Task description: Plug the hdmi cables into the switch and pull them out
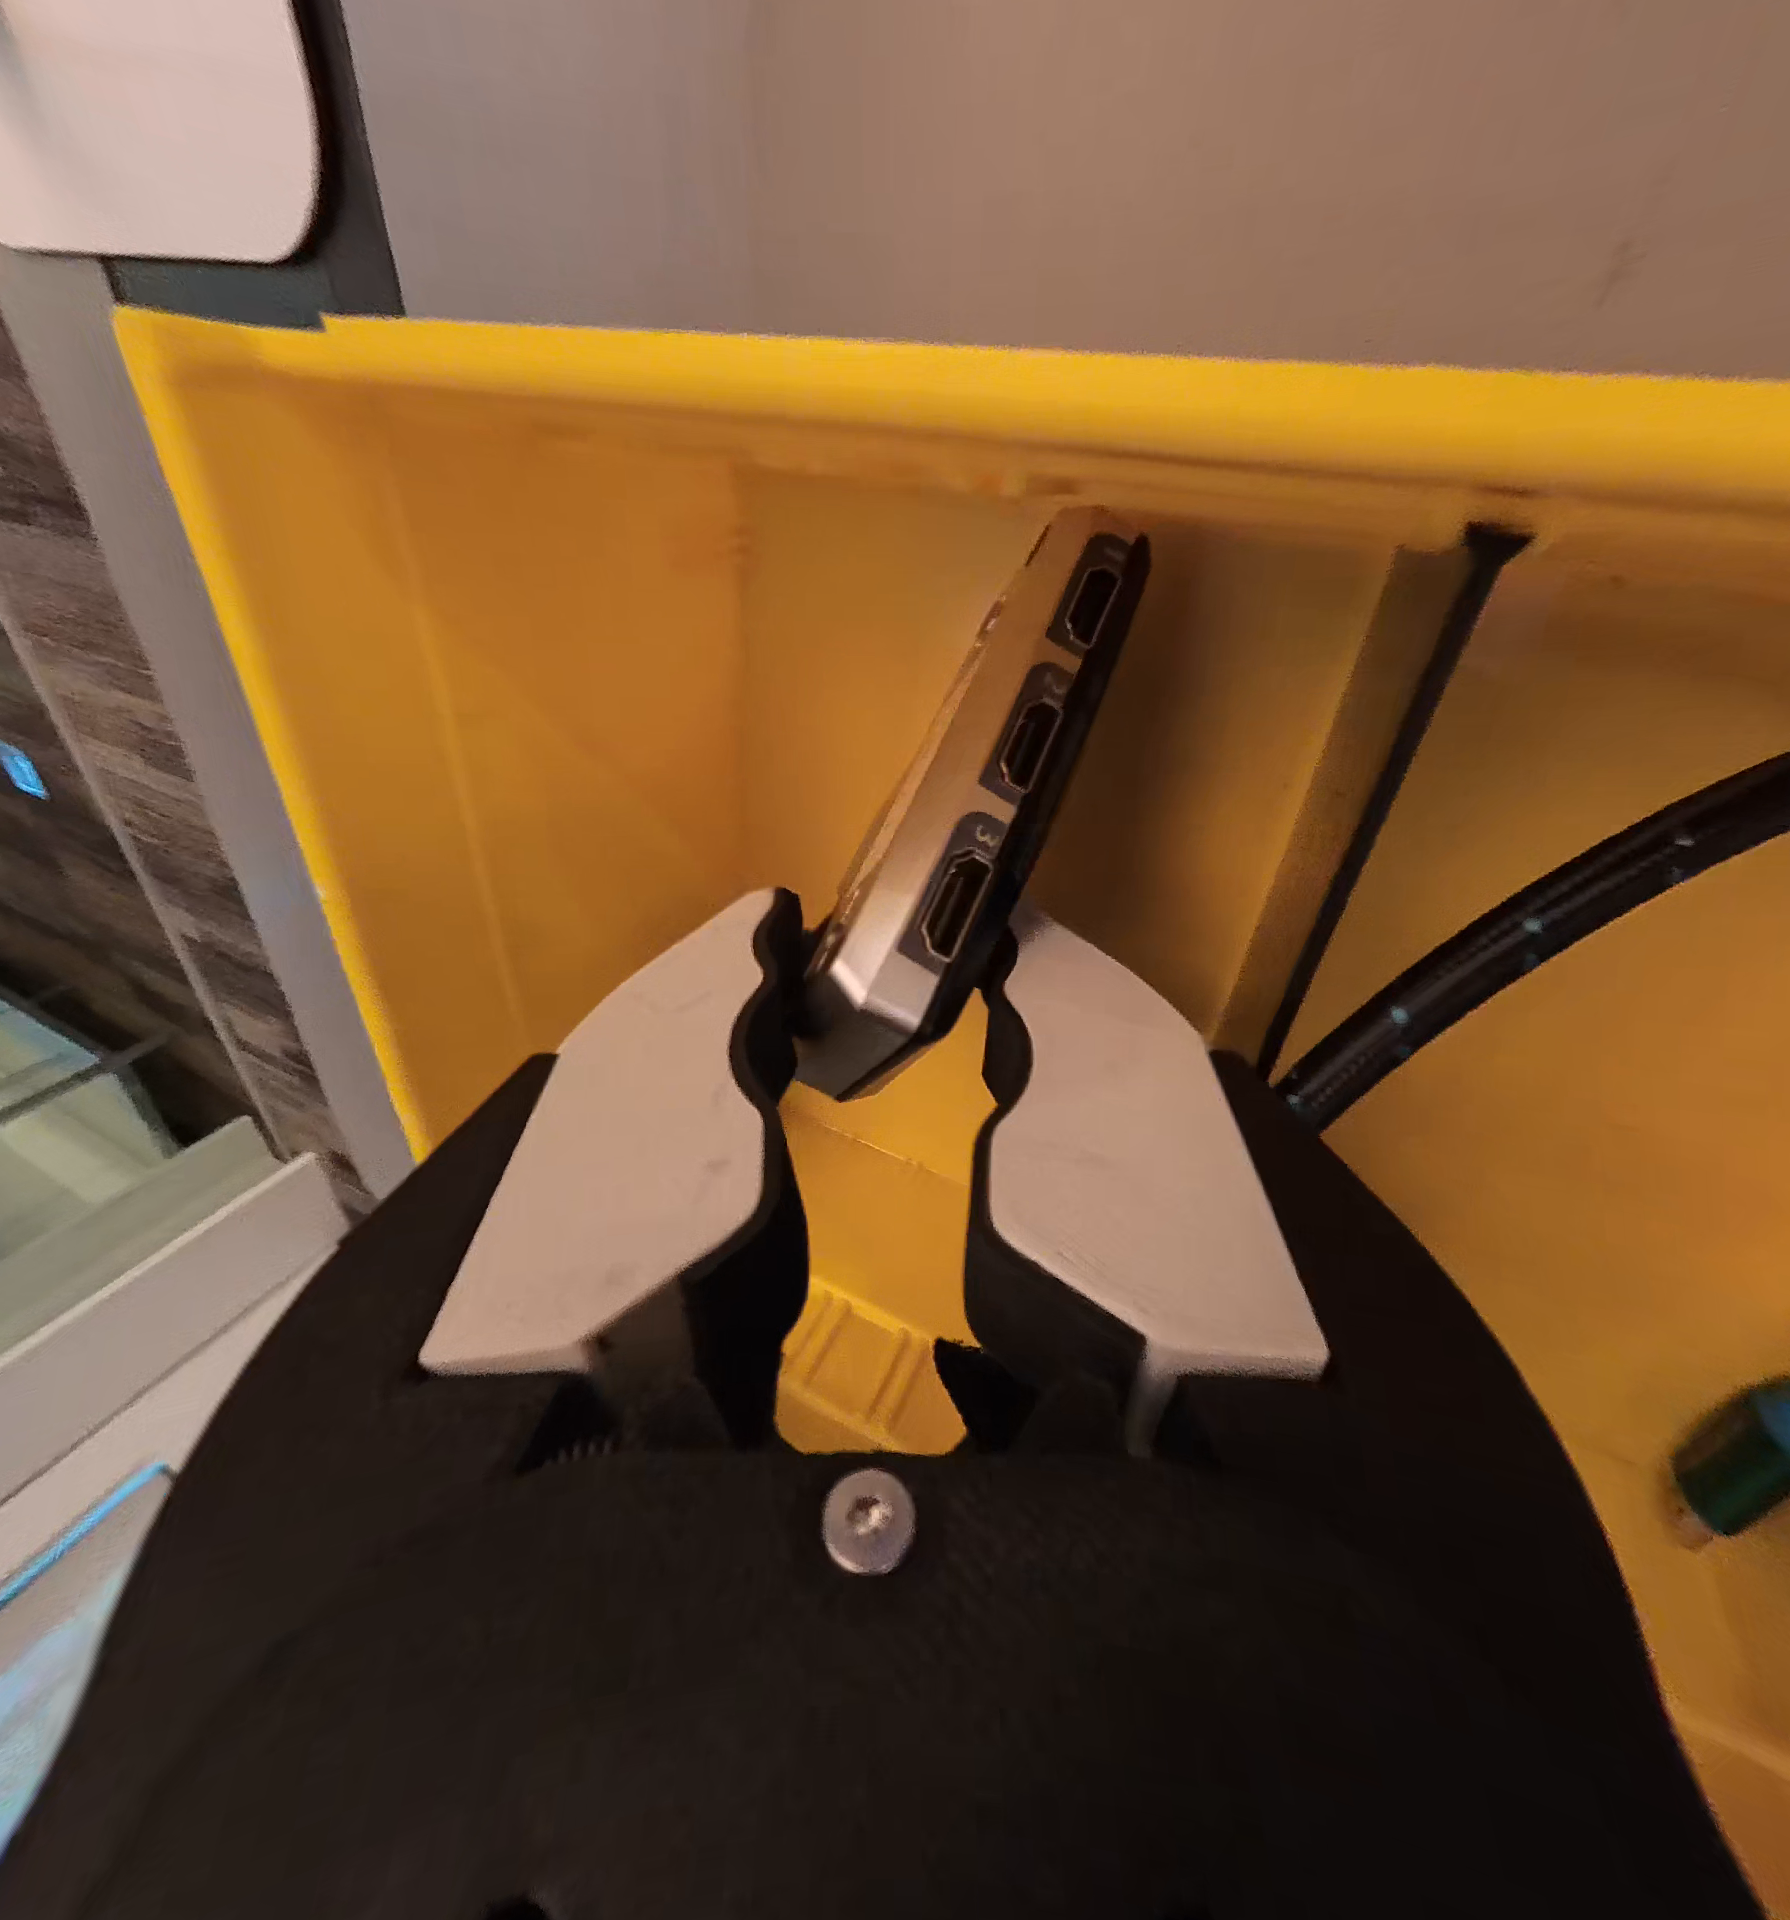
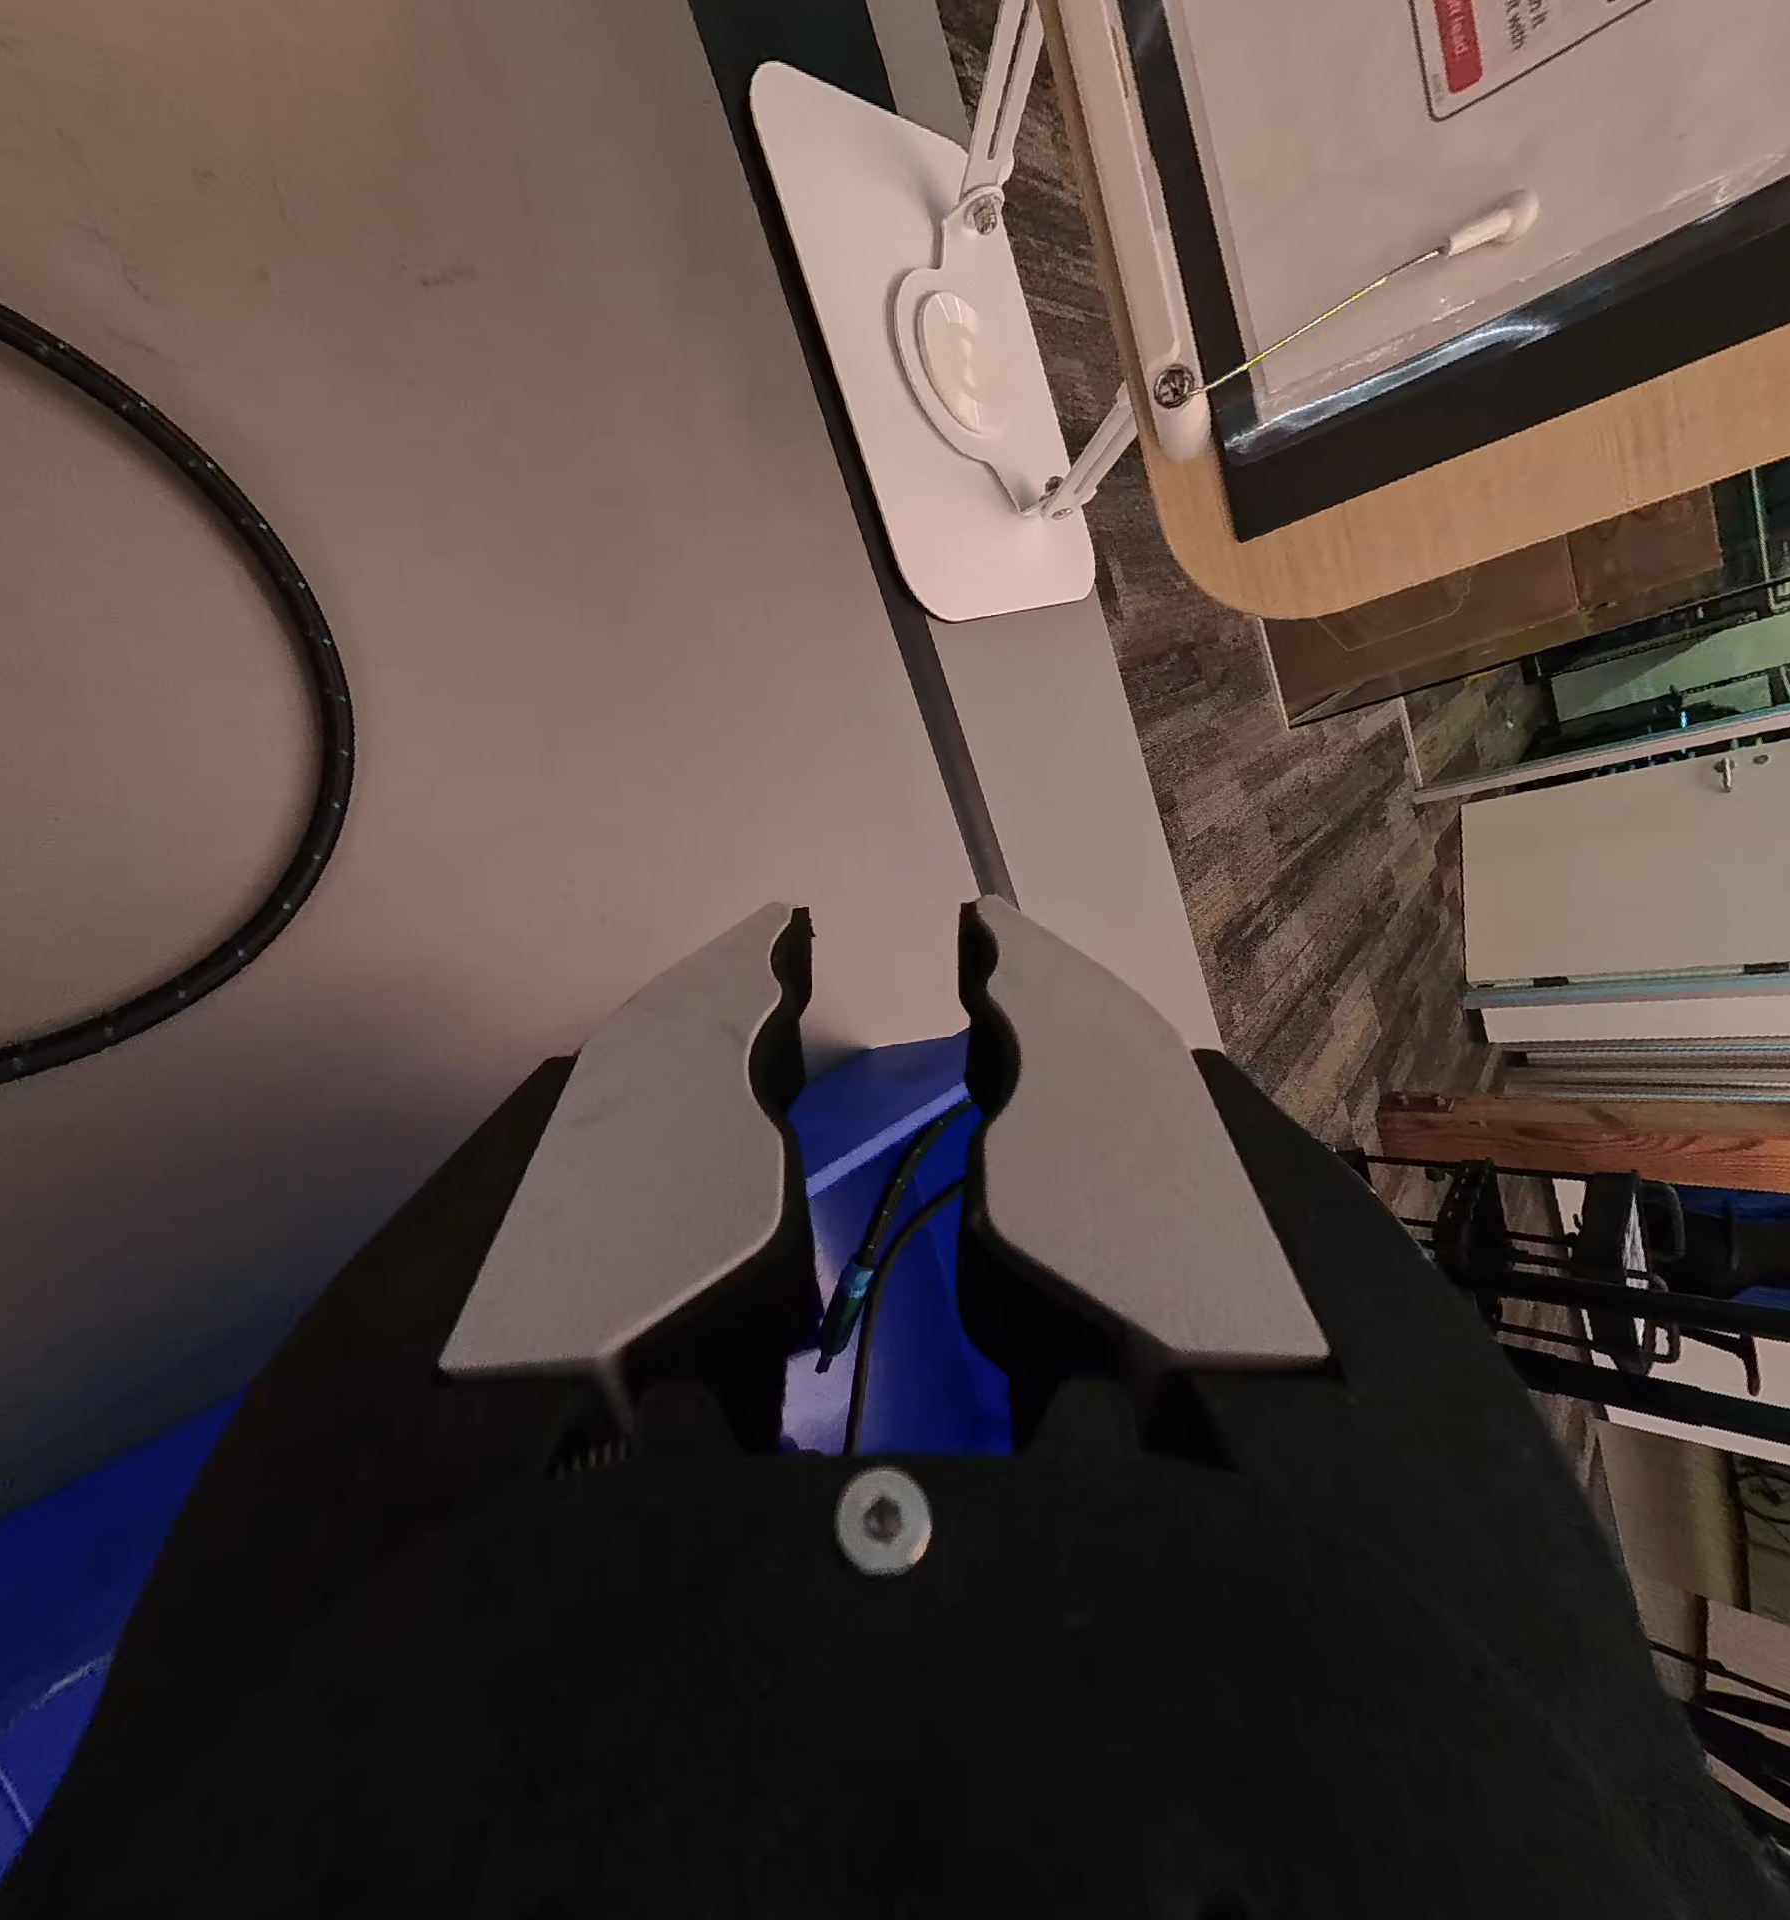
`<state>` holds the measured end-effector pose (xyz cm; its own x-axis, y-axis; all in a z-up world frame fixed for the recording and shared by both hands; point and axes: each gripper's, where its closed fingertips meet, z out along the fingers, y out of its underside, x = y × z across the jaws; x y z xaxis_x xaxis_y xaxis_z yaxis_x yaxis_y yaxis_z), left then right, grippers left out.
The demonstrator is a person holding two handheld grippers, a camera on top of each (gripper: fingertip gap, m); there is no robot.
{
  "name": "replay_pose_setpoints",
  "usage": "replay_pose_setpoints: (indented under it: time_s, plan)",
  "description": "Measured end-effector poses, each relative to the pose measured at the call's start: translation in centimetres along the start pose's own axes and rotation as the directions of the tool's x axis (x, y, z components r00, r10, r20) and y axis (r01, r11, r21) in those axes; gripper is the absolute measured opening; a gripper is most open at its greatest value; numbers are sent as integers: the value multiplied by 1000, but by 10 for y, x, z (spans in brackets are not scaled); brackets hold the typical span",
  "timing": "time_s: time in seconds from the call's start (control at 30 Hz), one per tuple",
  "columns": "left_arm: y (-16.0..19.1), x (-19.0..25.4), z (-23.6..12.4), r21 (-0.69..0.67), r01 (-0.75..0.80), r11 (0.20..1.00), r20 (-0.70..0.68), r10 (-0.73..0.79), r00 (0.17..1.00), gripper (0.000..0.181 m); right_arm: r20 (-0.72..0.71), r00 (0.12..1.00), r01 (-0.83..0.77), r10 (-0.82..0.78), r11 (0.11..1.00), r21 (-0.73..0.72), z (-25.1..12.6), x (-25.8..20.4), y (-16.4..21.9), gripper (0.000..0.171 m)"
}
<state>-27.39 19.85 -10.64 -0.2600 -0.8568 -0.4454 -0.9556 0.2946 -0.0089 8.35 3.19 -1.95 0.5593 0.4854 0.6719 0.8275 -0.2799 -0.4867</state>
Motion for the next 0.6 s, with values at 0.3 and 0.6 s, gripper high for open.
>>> replay_pose_setpoints:
  time_s: [0.3, 0.6]
  plan:
    - [6, 1, -14, -77, 121, 990, -80, -127, 989, 30, -1, 1000, -9, 9, 1000, 18, -5, 2, -1, 28]
    - [3, -40, -83, 86, 305, 948, 154, -315, 936, 22, 4, 1000, -4, 4, 1000, 14, -3, 1, -1, 28]
